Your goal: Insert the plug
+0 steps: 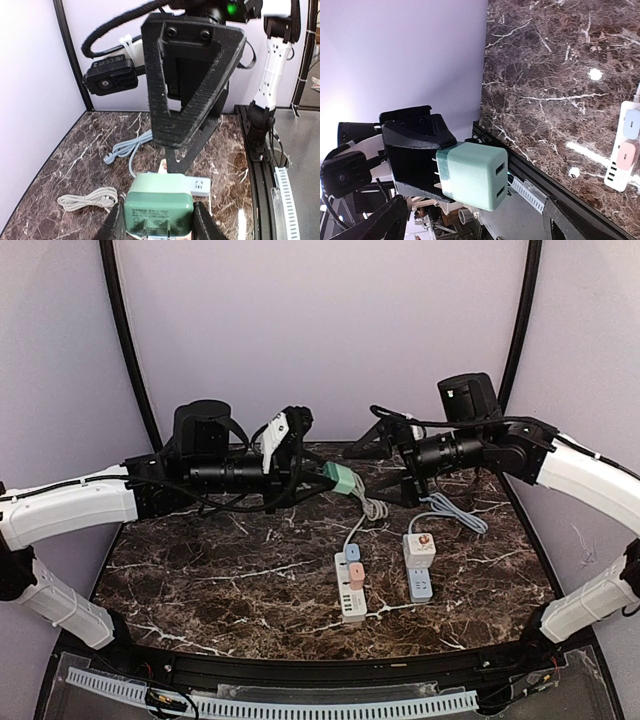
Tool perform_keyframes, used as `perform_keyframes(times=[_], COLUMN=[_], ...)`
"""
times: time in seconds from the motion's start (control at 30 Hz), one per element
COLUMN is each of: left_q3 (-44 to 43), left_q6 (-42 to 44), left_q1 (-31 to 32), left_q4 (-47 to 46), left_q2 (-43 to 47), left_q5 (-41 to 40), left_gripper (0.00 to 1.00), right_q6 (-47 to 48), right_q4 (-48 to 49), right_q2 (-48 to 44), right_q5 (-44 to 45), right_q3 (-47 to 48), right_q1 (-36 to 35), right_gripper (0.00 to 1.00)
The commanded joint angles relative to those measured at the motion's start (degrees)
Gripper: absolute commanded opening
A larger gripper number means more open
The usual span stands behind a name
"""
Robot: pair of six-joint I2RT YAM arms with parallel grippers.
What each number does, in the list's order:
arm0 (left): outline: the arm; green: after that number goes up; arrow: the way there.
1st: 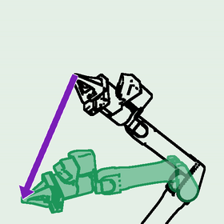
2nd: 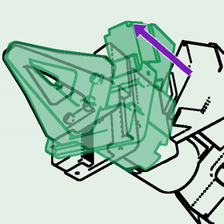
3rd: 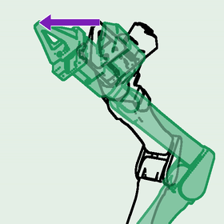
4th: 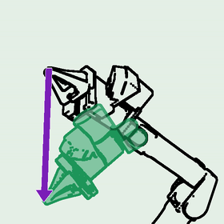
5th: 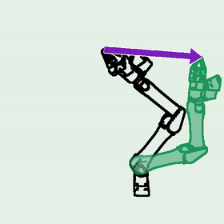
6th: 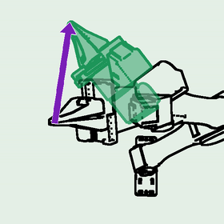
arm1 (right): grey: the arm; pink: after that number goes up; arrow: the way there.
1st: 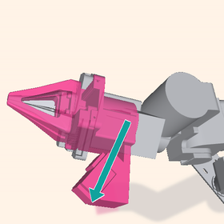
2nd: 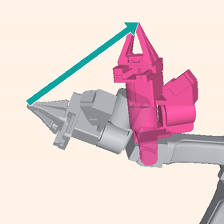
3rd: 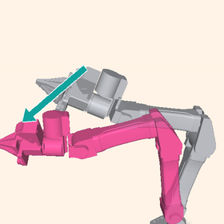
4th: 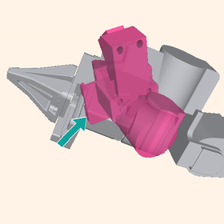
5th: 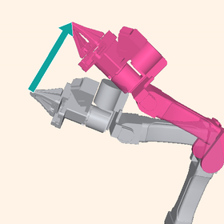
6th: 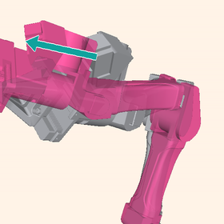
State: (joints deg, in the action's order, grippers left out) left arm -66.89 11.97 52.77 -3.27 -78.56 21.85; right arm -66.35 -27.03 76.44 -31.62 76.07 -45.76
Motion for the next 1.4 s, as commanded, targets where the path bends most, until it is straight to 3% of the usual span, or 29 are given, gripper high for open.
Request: perform_keyframes(times=[0.0, 0.27, 0.5, 0.83, 1.17, 1.37], left_q3=[2.1, 2.5, 2.6, 2.0, 1.9, 1.5], left_q6=[-6.2, -15.6, -19.1, -20.4, -18.5, -18.2], left_q1=[-0.1, -1.7, -2.4, -2.4, -2.4, -2.5], left_q4=[-12.5, -23.0, -26.1, -26.8, -27.0, -27.0], left_q2=[2.7, 2.0, 1.2, -0.3, -1.0, -1.6], left_q5=[2.3, 9.4, 13.8, 16.6, 13.1, 13.0], left_gripper=[0.01, 0.01, 0.01, 0.01, 0.01, 0.01], right_q6=[-6.2, -11.3, -15.0, -19.0, -22.0, -22.3], right_q4=[15.2, 26.4, 31.7, 36.3, 38.5, 38.8], right_q2=[-3.0, -4.3, -5.0, -4.5, -3.6, -3.3], right_q5=[-4.1, -7.8, -9.8, -10.5, -10.7, -10.7], right_q3=[-3.7, -6.3, -8.0, -8.2, -7.6, -7.1], right_q1=[0.7, 0.7, 0.7, 0.0, -2.4, -2.8], right_gripper=[0.92, 0.83, 0.75, 0.65, 0.6, 0.51])
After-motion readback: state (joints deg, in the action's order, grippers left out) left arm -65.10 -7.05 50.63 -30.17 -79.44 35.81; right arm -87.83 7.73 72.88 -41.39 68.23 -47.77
